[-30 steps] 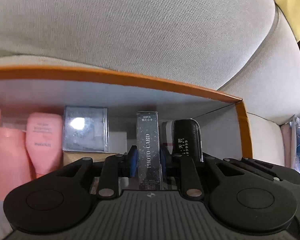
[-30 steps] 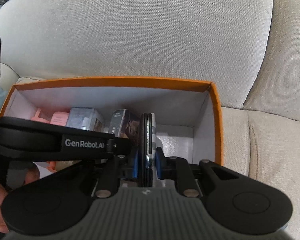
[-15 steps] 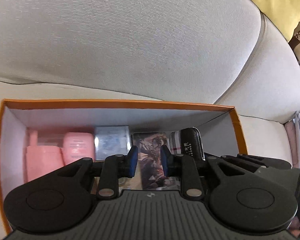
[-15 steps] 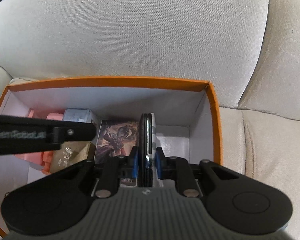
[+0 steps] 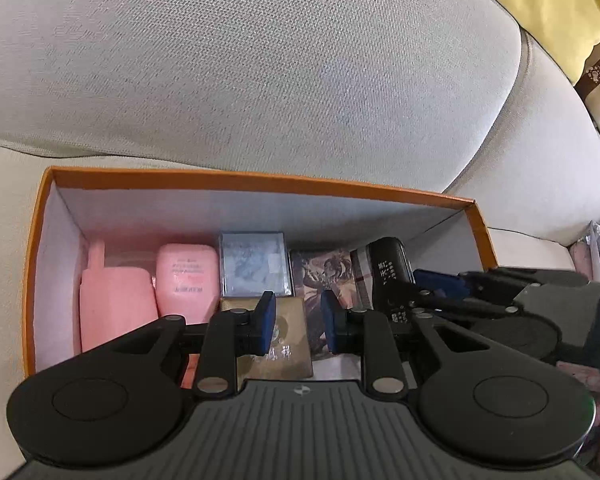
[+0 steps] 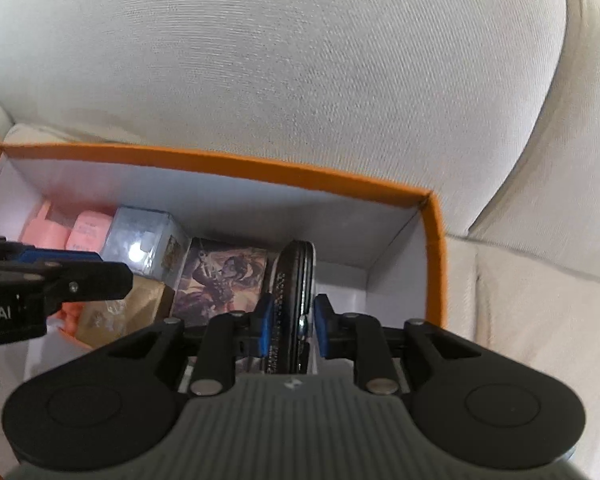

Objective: Organize rigid objects
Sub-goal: 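Lower the PHOTO CARD box and plaid tin into the orange box beside the brown box, then open both tools to release the card box and tin, then lift away, then move both tools back down toward the blue card and tape measure, then grasp the blue card with the left tool while the right tool grasps the yellow tape measure, then lift the blue card and yellow tape measure and carry them over the orange box, then lower the blue card and tape measure into the orange box beside the plaid tin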

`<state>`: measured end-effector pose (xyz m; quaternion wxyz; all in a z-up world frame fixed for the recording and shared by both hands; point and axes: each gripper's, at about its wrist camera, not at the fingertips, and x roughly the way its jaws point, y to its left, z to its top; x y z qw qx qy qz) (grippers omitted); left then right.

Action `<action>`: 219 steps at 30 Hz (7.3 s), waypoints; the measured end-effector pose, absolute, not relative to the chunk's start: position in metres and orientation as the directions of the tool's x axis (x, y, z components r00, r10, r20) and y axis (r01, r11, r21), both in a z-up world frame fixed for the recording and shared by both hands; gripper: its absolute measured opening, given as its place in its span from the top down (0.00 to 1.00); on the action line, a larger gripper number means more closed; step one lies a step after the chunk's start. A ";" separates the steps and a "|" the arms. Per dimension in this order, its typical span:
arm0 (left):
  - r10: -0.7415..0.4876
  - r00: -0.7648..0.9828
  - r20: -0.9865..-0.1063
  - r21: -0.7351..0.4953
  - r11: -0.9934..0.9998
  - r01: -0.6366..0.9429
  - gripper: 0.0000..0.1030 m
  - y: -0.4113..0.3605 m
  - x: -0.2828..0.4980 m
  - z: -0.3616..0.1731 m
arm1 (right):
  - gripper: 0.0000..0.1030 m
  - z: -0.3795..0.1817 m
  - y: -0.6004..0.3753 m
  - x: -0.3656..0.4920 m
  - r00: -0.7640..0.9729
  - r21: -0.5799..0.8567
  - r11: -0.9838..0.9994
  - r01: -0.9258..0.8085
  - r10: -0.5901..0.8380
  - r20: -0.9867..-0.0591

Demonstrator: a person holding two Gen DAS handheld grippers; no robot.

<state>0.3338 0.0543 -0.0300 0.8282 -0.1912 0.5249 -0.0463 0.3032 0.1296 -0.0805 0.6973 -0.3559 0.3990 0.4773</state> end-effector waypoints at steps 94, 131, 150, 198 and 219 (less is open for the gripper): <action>-0.281 0.415 -0.865 -0.289 0.956 0.045 0.71 0.016 0.094 -0.038 | 0.81 -0.096 -0.108 0.155 0.143 0.063 0.406 -0.912 0.457 -0.878; -0.321 0.340 -0.884 -0.339 0.941 0.005 0.83 0.001 0.112 -0.081 | 0.60 -0.128 -0.085 0.195 0.063 0.076 0.343 -0.936 0.376 -0.924; -0.323 0.361 -0.875 -0.348 0.937 -0.004 0.86 0.015 0.104 -0.076 | 0.62 -0.129 -0.095 0.194 0.089 0.045 0.340 -0.939 0.368 -0.925; -0.429 0.535 -0.728 -0.529 0.848 -0.040 0.86 0.045 0.108 0.020 | 0.47 -0.034 -0.115 0.181 0.073 -0.022 0.100 -0.995 0.541 -0.838; -0.422 0.424 -0.801 -0.506 0.856 -0.104 0.86 0.043 0.272 -0.018 | 0.47 -0.036 0.035 0.265 0.070 -0.108 -0.129 -0.986 0.271 -0.960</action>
